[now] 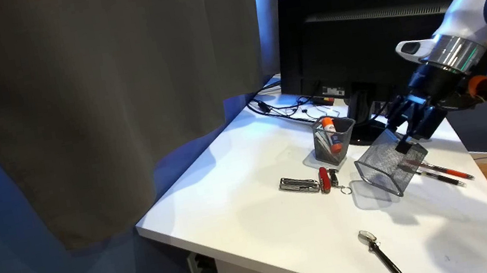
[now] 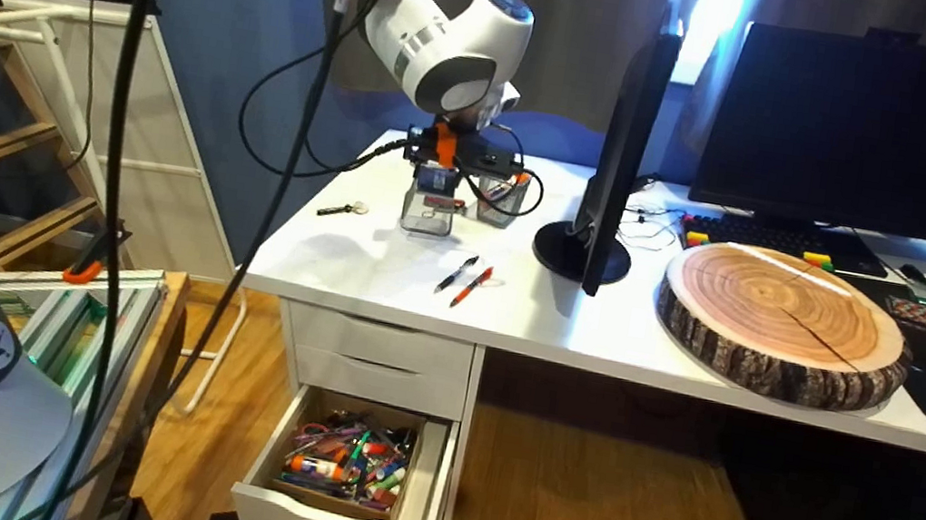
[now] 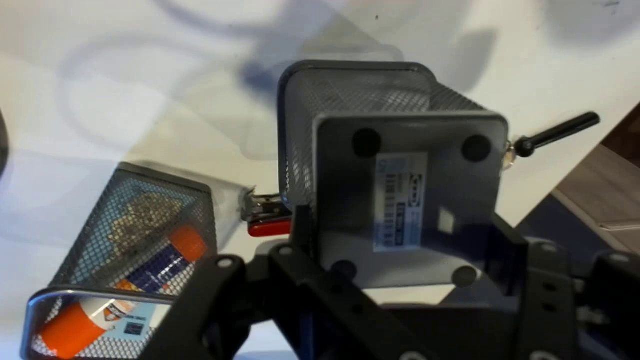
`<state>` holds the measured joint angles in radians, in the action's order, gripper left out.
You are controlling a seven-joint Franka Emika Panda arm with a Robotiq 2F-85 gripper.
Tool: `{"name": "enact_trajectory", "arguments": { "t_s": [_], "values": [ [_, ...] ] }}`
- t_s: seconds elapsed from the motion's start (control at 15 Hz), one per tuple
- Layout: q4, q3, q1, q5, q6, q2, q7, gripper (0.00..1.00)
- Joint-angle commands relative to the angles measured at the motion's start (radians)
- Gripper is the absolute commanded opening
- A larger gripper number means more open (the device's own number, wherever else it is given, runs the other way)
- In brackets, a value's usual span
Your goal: Remove the pens from the bin, then put the bin upright
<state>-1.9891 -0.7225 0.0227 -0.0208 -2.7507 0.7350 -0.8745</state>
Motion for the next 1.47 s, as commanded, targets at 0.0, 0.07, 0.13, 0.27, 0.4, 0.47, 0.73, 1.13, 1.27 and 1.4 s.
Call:
{"name": "enact_trajectory", "arguments": {
  "t_s": [0.0, 0.07, 0.13, 0.27, 0.4, 0.47, 0.73, 1.13, 1.27, 1.4],
  "values": [
    [-0.100, -0.195, 0.204, 0.079, -0.039, 0.048, -0.200, 0.53],
    [-0.121, -0.226, 0.240, 0.084, -0.037, 0.060, -0.234, 0.53],
    [-0.138, -0.254, 0.272, 0.086, -0.041, 0.080, -0.266, 0.53],
    [-0.166, -0.303, 0.328, 0.093, -0.038, 0.130, -0.316, 0.53],
    [-0.195, -0.329, 0.365, 0.083, -0.066, 0.177, -0.355, 0.53],
    [-0.207, -0.326, 0.366, 0.077, -0.077, 0.181, -0.351, 0.53],
    [-0.241, -0.325, 0.382, 0.048, -0.154, 0.231, -0.353, 0.53],
    [-0.273, -0.304, 0.388, -0.016, -0.368, 0.319, -0.314, 0.53],
    [-0.286, -0.295, 0.397, -0.058, -0.433, 0.341, -0.295, 0.53],
    [-0.292, -0.263, 0.384, -0.094, -0.459, 0.327, -0.249, 0.53]
  ]
}}
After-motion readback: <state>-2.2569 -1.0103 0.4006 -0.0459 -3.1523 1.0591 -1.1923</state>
